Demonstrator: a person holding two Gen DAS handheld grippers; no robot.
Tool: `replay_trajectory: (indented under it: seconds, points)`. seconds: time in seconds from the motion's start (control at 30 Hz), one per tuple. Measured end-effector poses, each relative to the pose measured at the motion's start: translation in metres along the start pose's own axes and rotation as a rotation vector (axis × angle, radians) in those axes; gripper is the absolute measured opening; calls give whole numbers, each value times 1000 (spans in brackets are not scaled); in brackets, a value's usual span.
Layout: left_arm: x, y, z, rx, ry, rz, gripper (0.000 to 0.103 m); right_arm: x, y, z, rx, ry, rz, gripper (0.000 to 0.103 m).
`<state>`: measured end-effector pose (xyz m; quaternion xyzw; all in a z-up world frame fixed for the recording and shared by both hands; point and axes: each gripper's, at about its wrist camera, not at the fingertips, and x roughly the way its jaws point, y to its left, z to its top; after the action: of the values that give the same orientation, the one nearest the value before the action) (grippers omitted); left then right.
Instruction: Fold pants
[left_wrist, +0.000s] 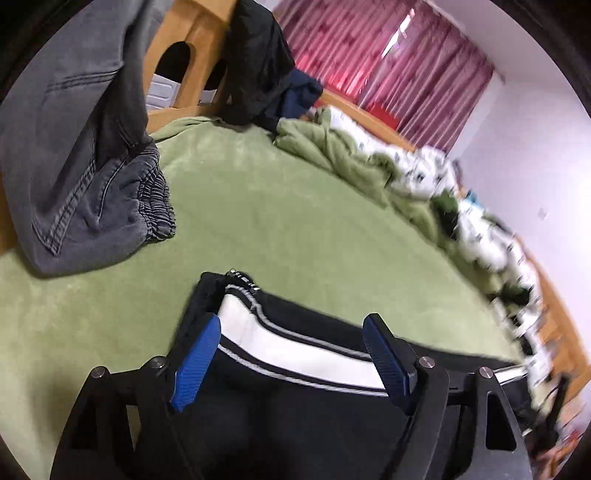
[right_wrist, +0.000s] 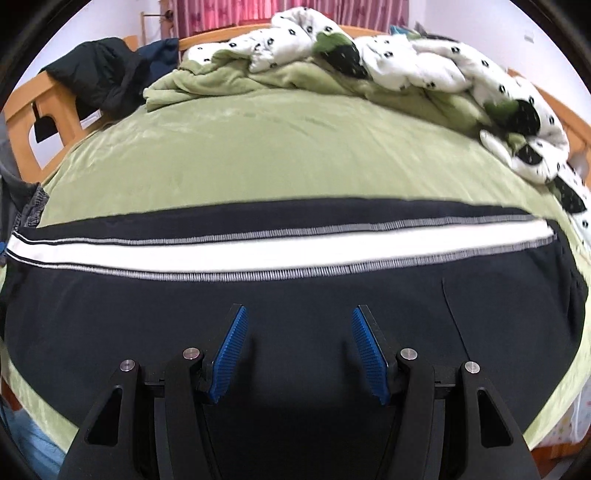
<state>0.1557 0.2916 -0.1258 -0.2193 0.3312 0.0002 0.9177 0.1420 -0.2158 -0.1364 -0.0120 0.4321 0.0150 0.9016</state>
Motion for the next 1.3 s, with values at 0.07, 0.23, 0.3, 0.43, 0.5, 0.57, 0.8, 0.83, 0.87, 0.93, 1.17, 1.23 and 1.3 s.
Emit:
replay_trajectory:
  seconds: [0.07, 0.23, 0.3, 0.43, 0.5, 0.57, 0.8, 0.83, 0.87, 0.93, 1.17, 1.23, 1.3]
  points:
    - [11, 0, 5, 11, 9, 76, 78, 6, 3, 8, -9, -12, 12, 58]
    - [39, 11, 21, -24, 39, 122, 23, 15, 11, 29, -93, -76, 41, 58]
    - [48, 10, 25, 12, 55, 207, 18, 21, 16, 40, -152, -107, 37, 58]
    - [42, 22, 24, -45, 7, 185, 18, 42, 23, 58, -232, -119, 85, 58]
    - [47, 24, 20, -37, 20, 197, 18, 58, 26, 65, -256, -106, 116, 58]
    - [50, 25, 17, -35, 16, 202, 18, 79, 28, 70, -266, -46, 160, 58]
    - [38, 25, 13, -13, -36, 164, 18, 108, 40, 68, -391, 32, 179, 33]
    - [37, 26, 13, -22, -38, 155, 18, 107, 44, 67, -414, 24, 174, 1]
    - [37, 27, 12, -27, -36, 151, 18, 107, 48, 66, -443, 23, 149, 3]
    - [38, 27, 12, -21, -25, 149, 18, 105, 55, 64, -502, 1, 121, 4]
    - [37, 26, 9, -9, -32, 143, 18, 116, 49, 79, -474, -1, 172, 54]
    - [37, 27, 9, -15, -31, 135, 18, 123, 43, 83, -441, 45, 218, 54]
    - [36, 28, 9, -18, -31, 125, 18, 123, 39, 84, -428, 70, 249, 54]
